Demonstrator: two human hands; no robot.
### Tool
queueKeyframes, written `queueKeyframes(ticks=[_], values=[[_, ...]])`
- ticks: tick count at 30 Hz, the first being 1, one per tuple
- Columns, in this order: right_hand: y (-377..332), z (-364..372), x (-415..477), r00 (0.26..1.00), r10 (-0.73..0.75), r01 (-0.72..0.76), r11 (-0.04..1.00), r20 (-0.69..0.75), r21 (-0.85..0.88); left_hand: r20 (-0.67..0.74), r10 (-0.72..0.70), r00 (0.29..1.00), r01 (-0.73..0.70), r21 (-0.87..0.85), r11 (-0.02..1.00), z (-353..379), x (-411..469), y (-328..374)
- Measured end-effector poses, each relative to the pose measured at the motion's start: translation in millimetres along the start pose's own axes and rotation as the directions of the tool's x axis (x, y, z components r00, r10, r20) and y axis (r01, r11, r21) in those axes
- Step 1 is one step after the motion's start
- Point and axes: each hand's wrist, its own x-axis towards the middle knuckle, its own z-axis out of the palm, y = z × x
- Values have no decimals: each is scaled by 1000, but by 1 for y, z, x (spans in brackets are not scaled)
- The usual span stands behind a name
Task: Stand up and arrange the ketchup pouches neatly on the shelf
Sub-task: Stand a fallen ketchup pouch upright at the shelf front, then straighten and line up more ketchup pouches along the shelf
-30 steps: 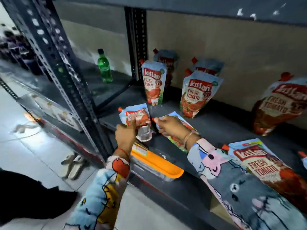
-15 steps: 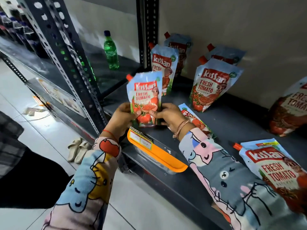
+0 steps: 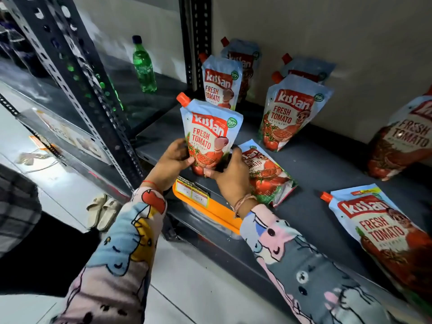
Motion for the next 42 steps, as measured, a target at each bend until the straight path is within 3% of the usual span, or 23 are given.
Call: queueKeyframes(ticks=[2, 3, 4, 5, 6, 8, 10, 12, 15, 17, 21, 23, 25, 29, 35, 39, 42], values=[[-2, -23, -8, 997, -50, 46, 996, -57, -72, -259, 107, 960, -57, 194, 979, 7, -21, -2], [0, -40, -9, 981, -136, 114, 982, -141, -154, -404, 218, 888, -83, 326, 942, 15, -34, -4], [5, -60, -8, 952, -211, 157, 958, -221, -241, -481, 297, 825, -102, 390, 915, 29, -47, -4], [9, -80, -3, 943, -233, 143, 928, -237, -343, -487, 305, 818, -116, 380, 918, 46, -58, -4], [12, -99, 5, 969, -174, 79, 889, -174, -451, -453, 227, 862, -96, 293, 951, 66, -65, -3], [19, -123, 23, 985, 165, -112, 811, 41, -574, -289, -114, 951, 116, -10, 993, 106, -68, 1], [24, -127, 28, 870, 441, -295, 825, 222, -482, -131, -363, 922, 343, -153, 927, 133, -61, 5], [33, -123, 27, 810, 497, -407, 858, 311, -312, -91, -386, 918, 367, -177, 913, 146, -54, 5], [46, -122, 23, 857, 384, -353, 923, 344, -151, -74, -340, 937, 325, -170, 930, 152, -54, 0], [54, -122, 17, 915, 279, -261, 960, 290, -100, -49, -310, 949, 301, -148, 942, 150, -58, -2], [69, -114, -15, 999, 54, -54, 997, 9, 55, -29, -128, 991, 128, 3, 992, 142, -62, 1], [68, -107, -28, 993, -22, 33, 996, -118, 88, -29, -8, 1000, 12, 124, 992, 135, -56, 4], [69, -95, -33, 988, -22, 37, 995, -154, 94, -31, 28, 999, -25, 93, 995, 127, -46, 4], [71, -70, -40, 985, -56, 57, 998, -163, 3, 21, 32, 999, -32, 20, 999, 111, -35, -9], [67, -64, -44, 988, -26, 20, 999, -152, -40, 64, 87, 994, -95, 131, 987, 110, -39, -19], [67, -62, -65, 988, -28, 27, 1000, -153, -7, -109, 225, 968, -178, 334, 926, 120, -63, -33], [76, -69, -97, 939, -202, 121, 951, -279, -283, -244, 329, 912, -183, 476, 860, 142, -94, -44]])
